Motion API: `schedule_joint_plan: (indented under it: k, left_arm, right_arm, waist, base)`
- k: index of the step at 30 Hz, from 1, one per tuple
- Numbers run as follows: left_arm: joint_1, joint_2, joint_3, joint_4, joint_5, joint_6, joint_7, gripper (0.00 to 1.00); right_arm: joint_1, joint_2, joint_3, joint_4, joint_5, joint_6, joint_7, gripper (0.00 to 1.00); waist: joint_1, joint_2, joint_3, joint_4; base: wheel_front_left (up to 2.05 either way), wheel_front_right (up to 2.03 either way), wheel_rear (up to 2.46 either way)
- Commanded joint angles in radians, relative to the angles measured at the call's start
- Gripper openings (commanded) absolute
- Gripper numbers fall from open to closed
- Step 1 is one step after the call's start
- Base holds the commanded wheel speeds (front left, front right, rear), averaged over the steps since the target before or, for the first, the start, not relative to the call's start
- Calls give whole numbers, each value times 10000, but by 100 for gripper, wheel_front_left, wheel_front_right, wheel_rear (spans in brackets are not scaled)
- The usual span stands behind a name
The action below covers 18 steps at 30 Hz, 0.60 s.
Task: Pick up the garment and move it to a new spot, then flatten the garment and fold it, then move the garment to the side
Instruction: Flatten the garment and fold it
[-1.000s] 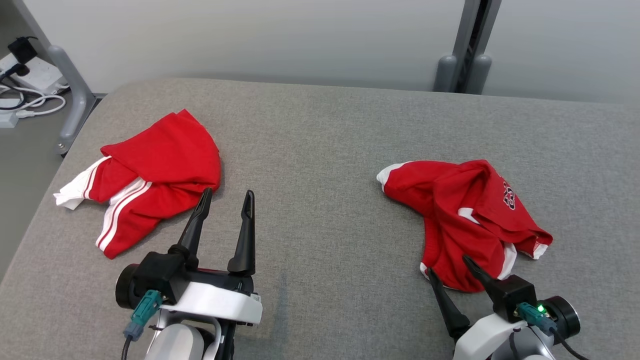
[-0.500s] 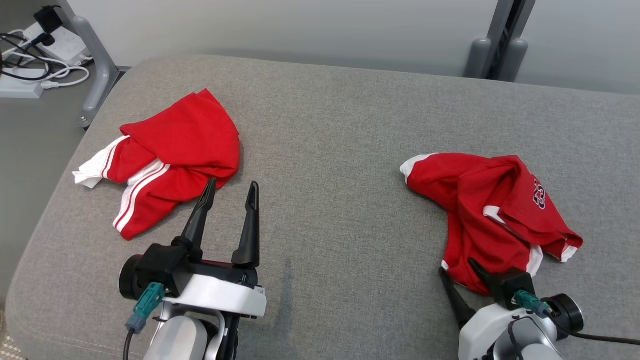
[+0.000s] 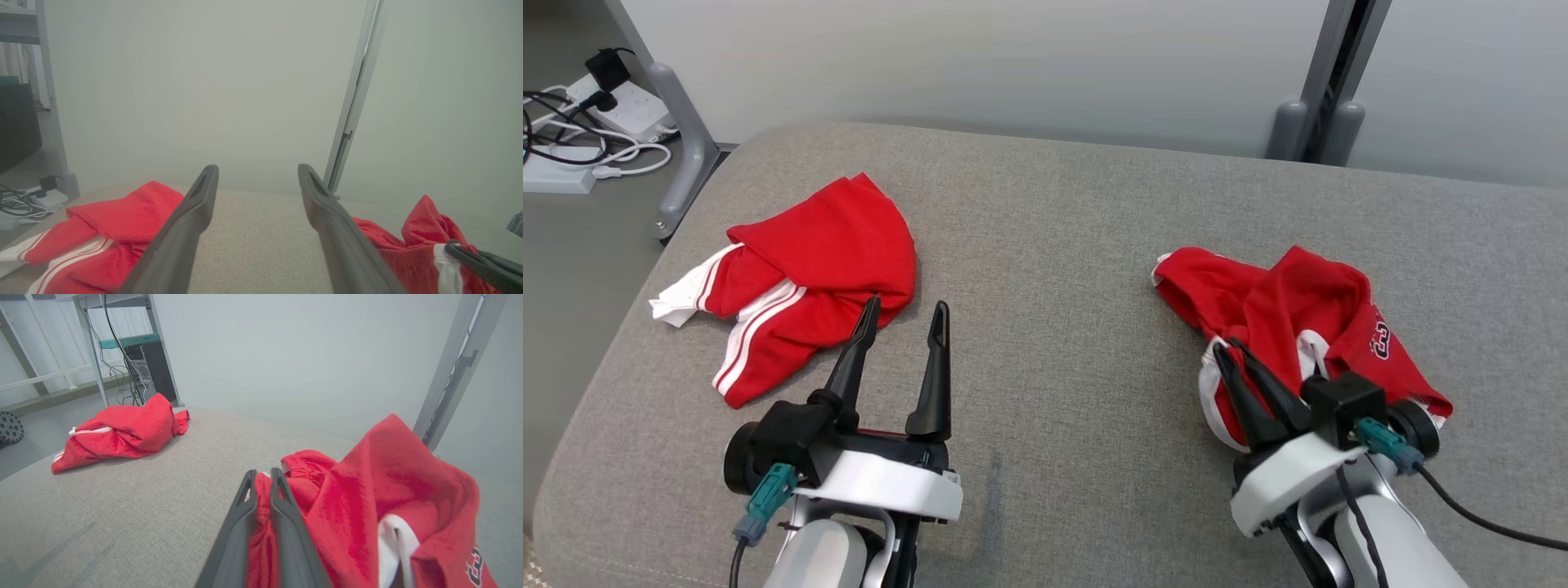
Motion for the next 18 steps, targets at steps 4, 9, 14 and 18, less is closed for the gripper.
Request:
schedule_joint_plan:
  k: [4, 9, 14, 18]
  left_arm:
    - [32, 30, -17, -10, -31, 47, -24, 100]
    - [83, 34, -62, -66, -78, 78, -24, 100]
    - [180, 28, -7, -91, -139, 128, -24, 100]
    - [277, 29, 50, -138, -220, 192, -24, 100]
  right_arm:
    - [-670, -55, 511, -329, 272, -2, -151, 0]
    - [-1331, -55, 1727, -219, 730, -2, 95, 0]
    - [-1249, -75, 2976, 830, 1071, -2, 648, 100]
    - [-1096, -64, 2844, 1014, 1524, -2, 520, 100]
  waist:
    - [0, 0, -137, 30]
    - [0, 0, -242, 165]
    - [0, 0, -281, 217]
    - [0, 0, -333, 2]
  base:
    - [0, 0, 0]
    - [0, 0, 0]
    - [0, 0, 0]
    - [0, 0, 0]
